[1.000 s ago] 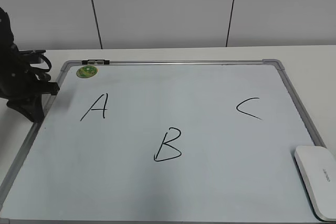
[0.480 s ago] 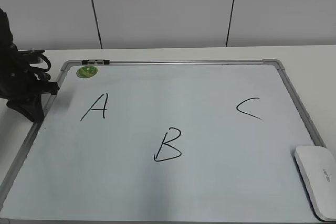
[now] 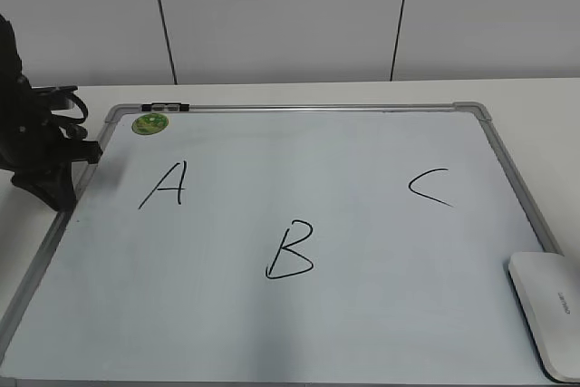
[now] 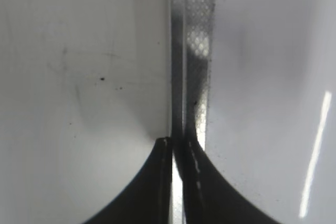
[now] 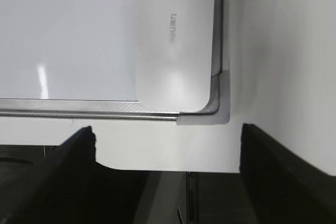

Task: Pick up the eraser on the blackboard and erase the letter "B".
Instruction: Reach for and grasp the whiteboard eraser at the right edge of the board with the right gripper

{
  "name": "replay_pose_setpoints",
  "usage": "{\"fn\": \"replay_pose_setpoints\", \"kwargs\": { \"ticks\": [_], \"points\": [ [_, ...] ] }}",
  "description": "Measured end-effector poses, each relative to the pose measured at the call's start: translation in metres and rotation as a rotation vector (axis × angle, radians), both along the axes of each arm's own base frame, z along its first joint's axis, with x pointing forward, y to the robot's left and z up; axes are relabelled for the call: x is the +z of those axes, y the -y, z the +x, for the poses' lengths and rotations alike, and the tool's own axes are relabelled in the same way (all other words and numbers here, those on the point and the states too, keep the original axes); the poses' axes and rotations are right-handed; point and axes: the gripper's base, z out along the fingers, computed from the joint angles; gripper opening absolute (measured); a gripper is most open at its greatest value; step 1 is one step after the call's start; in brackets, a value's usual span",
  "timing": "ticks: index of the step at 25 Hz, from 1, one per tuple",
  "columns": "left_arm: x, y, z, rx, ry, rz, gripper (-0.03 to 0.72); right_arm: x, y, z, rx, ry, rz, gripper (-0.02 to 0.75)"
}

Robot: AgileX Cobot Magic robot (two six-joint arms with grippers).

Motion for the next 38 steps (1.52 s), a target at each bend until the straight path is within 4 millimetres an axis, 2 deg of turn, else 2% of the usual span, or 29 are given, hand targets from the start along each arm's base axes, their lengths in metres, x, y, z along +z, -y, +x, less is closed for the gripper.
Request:
{"fn": "replay_pose_setpoints", "kwargs": {
  "ticks": [2, 4, 11, 18, 32, 38],
  "points": [
    [0.0, 0.0, 0.0, 0.0, 0.0, 0.0, 0.019, -0.005, -0.002, 0.013, 0.021, -0.029, 0.006, 0.659],
    [0.0, 0.0, 0.0, 0.0, 0.0, 0.0, 0.019, -0.014, -0.004, 0.026, 0.031, -0.079, 0.026, 0.672],
    [0.0, 0.0, 0.0, 0.0, 0.0, 0.0, 0.019, -0.041, -0.013, 0.065, 0.015, -0.159, 0.042, 0.675],
    [0.0, 0.0, 0.0, 0.0, 0.0, 0.0, 0.019, -0.063, -0.011, 0.09, -0.012, -0.199, -0.01, 0.675],
    [0.0, 0.0, 0.0, 0.0, 0.0, 0.0, 0.019, -0.09, -0.008, 0.105, -0.03, -0.221, -0.057, 0.669],
    [0.0, 0.0, 0.0, 0.0, 0.0, 0.0, 0.019, -0.093, -0.006, 0.107, -0.017, -0.214, -0.076, 0.643]
  ]
}}
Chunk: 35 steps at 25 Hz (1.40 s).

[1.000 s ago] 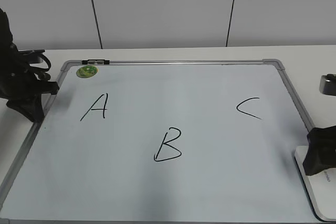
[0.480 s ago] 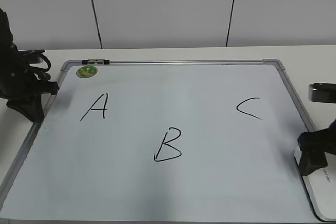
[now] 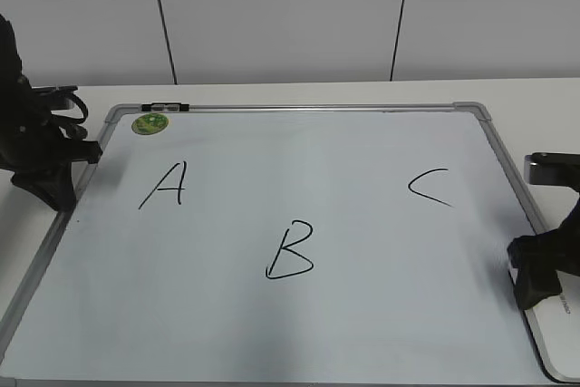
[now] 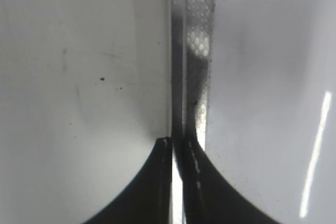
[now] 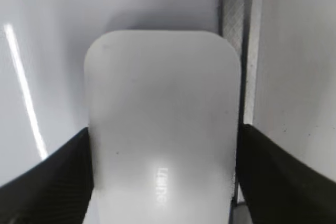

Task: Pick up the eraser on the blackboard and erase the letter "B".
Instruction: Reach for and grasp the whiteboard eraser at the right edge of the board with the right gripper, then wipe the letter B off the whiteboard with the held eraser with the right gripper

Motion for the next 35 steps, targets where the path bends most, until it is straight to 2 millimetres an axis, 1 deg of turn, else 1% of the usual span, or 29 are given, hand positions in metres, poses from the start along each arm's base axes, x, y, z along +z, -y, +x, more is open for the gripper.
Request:
{"fn": "replay_pose_setpoints", "kwargs": {
  "ticks": [3, 4, 12, 15, 17, 19, 20, 22, 25, 29, 30, 31, 33, 35],
  "points": [
    [0.0, 0.0, 0.0, 0.0, 0.0, 0.0, 0.019, 0.0, 0.0, 0.0, 0.0, 0.002, 0.0, 0.535],
    [0.0, 0.0, 0.0, 0.0, 0.0, 0.0, 0.019, 0.0, 0.0, 0.0, 0.001, 0.002, -0.001, 0.526],
    [0.0, 0.0, 0.0, 0.0, 0.0, 0.0, 0.019, 0.0, 0.0, 0.0, 0.001, 0.002, -0.001, 0.509],
    [0.0, 0.0, 0.0, 0.0, 0.0, 0.0, 0.019, 0.003, 0.0, 0.003, 0.002, 0.001, 0.0, 0.508],
    [0.0, 0.0, 0.0, 0.0, 0.0, 0.0, 0.019, 0.011, -0.001, 0.008, 0.004, -0.017, 0.0, 0.507],
    [0.0, 0.0, 0.0, 0.0, 0.0, 0.0, 0.019, 0.022, -0.002, 0.019, 0.01, -0.019, 0.0, 0.507],
    [0.0, 0.0, 0.0, 0.0, 0.0, 0.0, 0.019, 0.025, -0.003, 0.024, 0.013, -0.022, 0.0, 0.507],
    [0.0, 0.0, 0.0, 0.0, 0.0, 0.0, 0.019, 0.034, -0.008, 0.036, 0.033, -0.022, 0.0, 0.507],
    [0.0, 0.0, 0.0, 0.0, 0.0, 0.0, 0.019, 0.042, -0.03, 0.058, 0.101, -0.027, -0.005, 0.507],
    [0.0, 0.0, 0.0, 0.001, 0.0, -0.001, 0.019, 0.047, -0.079, 0.084, 0.226, -0.013, -0.003, 0.506],
    [0.0, 0.0, 0.0, 0.001, 0.0, -0.001, 0.019, 0.044, -0.085, 0.088, 0.24, -0.018, -0.004, 0.506],
    [0.0, 0.0, 0.0, 0.001, 0.0, -0.001, 0.019, 0.045, -0.098, 0.094, 0.269, -0.017, -0.004, 0.506],
    [0.0, 0.0, 0.0, 0.001, 0.0, -0.002, 0.019, 0.04, -0.121, 0.106, 0.315, -0.029, -0.006, 0.506],
    [0.0, 0.0, 0.0, 0.002, 0.0, -0.003, 0.019, 0.035, -0.135, 0.111, 0.345, -0.04, -0.009, 0.506]
  ]
}}
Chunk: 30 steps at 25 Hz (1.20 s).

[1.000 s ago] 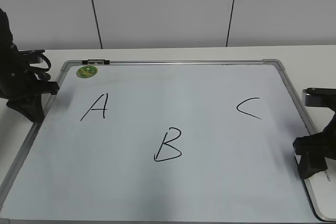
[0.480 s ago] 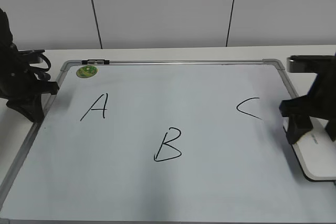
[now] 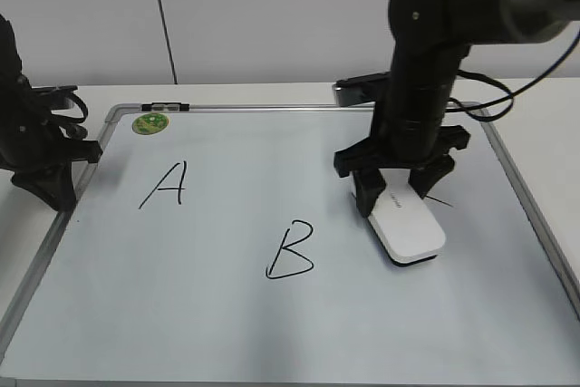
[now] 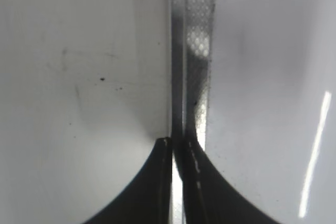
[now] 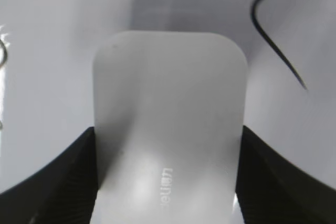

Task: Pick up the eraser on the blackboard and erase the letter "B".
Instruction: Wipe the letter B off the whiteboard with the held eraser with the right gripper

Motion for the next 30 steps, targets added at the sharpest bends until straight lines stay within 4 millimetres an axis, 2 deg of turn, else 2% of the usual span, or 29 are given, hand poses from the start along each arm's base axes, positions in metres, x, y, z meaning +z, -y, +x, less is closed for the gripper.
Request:
{"fn": "replay_pose_setpoints", "kwargs": {
  "ticks": [5, 9, 21, 24, 30],
  "points": [
    [0.0, 0.0, 0.0, 0.0, 0.0, 0.0, 0.019, -0.012, -0.046, 0.014, 0.088, -0.008, -0.003, 0.506],
    [0.0, 0.0, 0.0, 0.0, 0.0, 0.0, 0.019, -0.024, -0.069, 0.018, 0.128, -0.022, -0.007, 0.506],
    [0.0, 0.001, 0.0, 0.003, 0.0, -0.007, 0.019, -0.028, -0.083, 0.016, 0.159, -0.032, -0.017, 0.506],
    [0.0, 0.001, 0.0, 0.004, 0.0, -0.009, 0.019, -0.028, -0.095, 0.009, 0.189, -0.025, -0.014, 0.506],
    [0.0, 0.001, 0.0, 0.005, 0.0, -0.011, 0.019, -0.029, -0.132, -0.012, 0.285, 0.014, 0.002, 0.506]
  ]
}}
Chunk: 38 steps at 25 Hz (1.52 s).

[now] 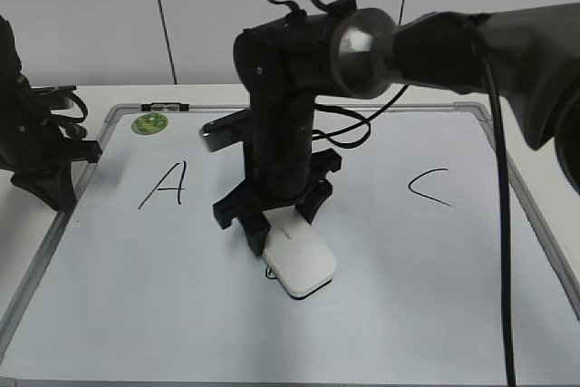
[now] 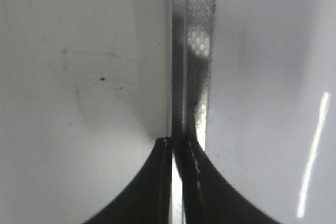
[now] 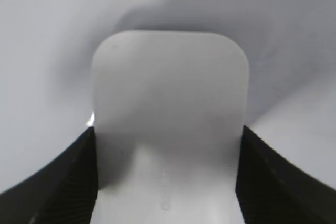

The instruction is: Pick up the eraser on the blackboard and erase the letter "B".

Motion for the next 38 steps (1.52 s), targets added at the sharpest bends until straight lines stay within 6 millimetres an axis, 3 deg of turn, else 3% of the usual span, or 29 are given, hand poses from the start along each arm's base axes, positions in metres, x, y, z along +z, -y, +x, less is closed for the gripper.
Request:
{"fn": "replay_pose_setpoints", "kwargs": {
  "ticks": [5, 12, 19, 25, 32, 38],
  "points": [
    [0.0, 0.0, 0.0, 0.0, 0.001, 0.0, 0.019, -0.002, -0.032, -0.025, 0.088, 0.012, 0.015, 0.506],
    [0.0, 0.0, 0.0, 0.002, 0.004, -0.002, 0.019, -0.002, -0.029, -0.022, -0.015, 0.071, -0.052, 0.505],
    [0.0, 0.0, 0.0, 0.001, 0.004, -0.003, 0.019, 0.0, 0.02, 0.016, -0.143, 0.14, -0.172, 0.505],
    [0.0, 0.0, 0.0, 0.001, 0.004, -0.003, 0.019, 0.001, 0.051, 0.036, -0.227, 0.136, -0.186, 0.505],
    [0.0, 0.0, 0.0, -0.001, 0.004, -0.003, 0.019, 0.015, 0.06, 0.036, -0.252, 0.154, -0.185, 0.505],
    [0.0, 0.0, 0.0, -0.001, 0.004, -0.003, 0.019, 0.034, 0.104, 0.024, -0.332, 0.153, -0.194, 0.505]
  ]
}}
